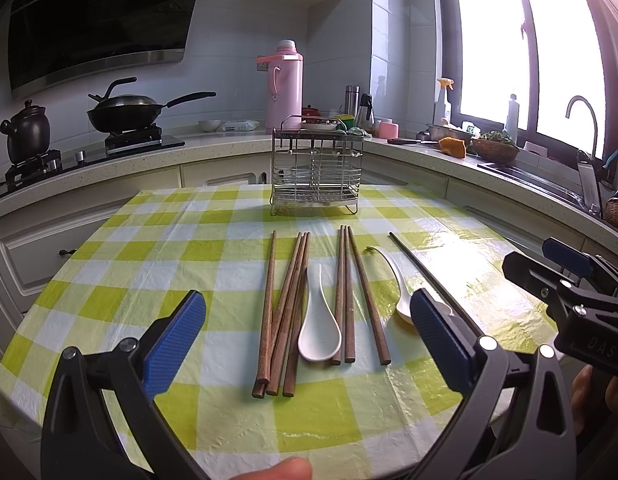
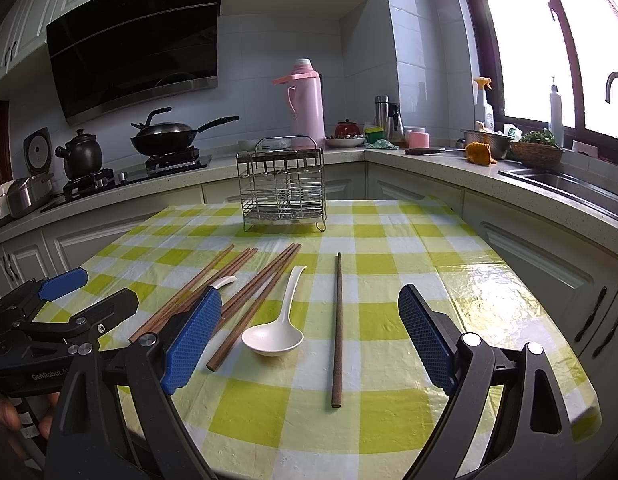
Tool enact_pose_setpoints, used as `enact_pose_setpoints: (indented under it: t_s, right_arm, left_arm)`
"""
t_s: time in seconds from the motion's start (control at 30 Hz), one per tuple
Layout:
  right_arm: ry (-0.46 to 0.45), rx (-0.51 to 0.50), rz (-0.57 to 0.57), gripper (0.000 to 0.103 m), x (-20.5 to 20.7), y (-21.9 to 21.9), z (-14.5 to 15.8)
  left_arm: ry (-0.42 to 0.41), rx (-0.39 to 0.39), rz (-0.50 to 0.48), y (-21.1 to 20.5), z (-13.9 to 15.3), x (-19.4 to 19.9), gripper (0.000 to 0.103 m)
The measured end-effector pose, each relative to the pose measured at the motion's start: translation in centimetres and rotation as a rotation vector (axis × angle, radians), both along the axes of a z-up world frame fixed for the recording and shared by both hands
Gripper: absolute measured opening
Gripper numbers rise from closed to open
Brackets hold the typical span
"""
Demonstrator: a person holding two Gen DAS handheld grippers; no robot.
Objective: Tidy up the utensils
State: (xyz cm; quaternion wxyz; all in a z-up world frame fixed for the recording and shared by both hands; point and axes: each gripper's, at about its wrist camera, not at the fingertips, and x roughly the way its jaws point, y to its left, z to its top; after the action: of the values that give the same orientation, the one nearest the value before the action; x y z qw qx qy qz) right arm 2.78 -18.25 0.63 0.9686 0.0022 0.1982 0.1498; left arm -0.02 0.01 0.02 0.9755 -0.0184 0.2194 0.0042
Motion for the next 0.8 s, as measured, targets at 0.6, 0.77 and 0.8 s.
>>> enact_pose_setpoints:
  t_s: [0.6,0.77,0.8]
  right_arm:
    - [0.269,-0.037,0.025,0.084,7.2,0.4,-2.0]
    - [0.324,-0.073,0.062,0.084,10.6,2.3,-2.5]
    - [0.333,-0.08,0.068,0.084,11.2,2.7,-2.6]
  left_arm:
    - [0.119,-0.148,-0.092,2.6,-0.1,5.1,0.097]
    - [0.211,-0.176,-0.149,2.7,-0.2,9.6,0.074]
    - [0.236,-0.172,-0.158,2.6,-0.4,10.5,0.068]
